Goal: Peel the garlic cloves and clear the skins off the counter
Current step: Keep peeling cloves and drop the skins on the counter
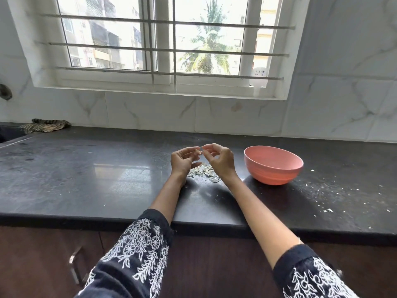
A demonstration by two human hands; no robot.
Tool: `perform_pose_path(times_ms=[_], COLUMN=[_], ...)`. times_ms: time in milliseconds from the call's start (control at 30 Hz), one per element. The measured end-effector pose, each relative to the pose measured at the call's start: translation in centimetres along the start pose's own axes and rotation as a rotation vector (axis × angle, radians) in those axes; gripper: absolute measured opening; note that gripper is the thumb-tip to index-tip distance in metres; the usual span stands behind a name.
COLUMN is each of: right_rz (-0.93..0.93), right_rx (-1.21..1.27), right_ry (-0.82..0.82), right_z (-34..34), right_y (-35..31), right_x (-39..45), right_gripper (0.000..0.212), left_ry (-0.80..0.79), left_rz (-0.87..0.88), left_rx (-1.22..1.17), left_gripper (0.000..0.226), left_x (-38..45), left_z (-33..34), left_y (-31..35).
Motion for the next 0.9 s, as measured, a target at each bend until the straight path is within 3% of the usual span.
perform_pose_path(times_ms=[200, 333, 900], right_rz=[-0.077, -0.074, -0.015], right_rx=[-0.095, -0.112, -0.092], right_ry=[-0.056, -0.024, -0.087], right_z=[0.5, 0.1, 1.1], right_y=[-0.5, -0.5, 0.8], right_x=[-0.2, -0.3, 0.0], right_gripper=[0.015, 0.007, 0.012], left_ry=[-0.022, -0.029, -0.071], left_rz=[0.035, 0.034, 0.068], left_rx=[0.034, 0.058, 0.124], left_gripper=[0.008, 0.011, 0.006], left_x=[-0.1, 0.0, -0.1], left_z=[0.2, 0.3, 0.7], left_y=[0.4, 0.2, 0.6])
Point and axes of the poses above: each hand's wrist, its own x-axis towards the middle knuckle, its own z-axis out of the palm, y = z × x, the point moved 10 cm from there along x, towards the middle knuckle, and after that the axes turned 10 degrees about -x, right-handed, at the moved point
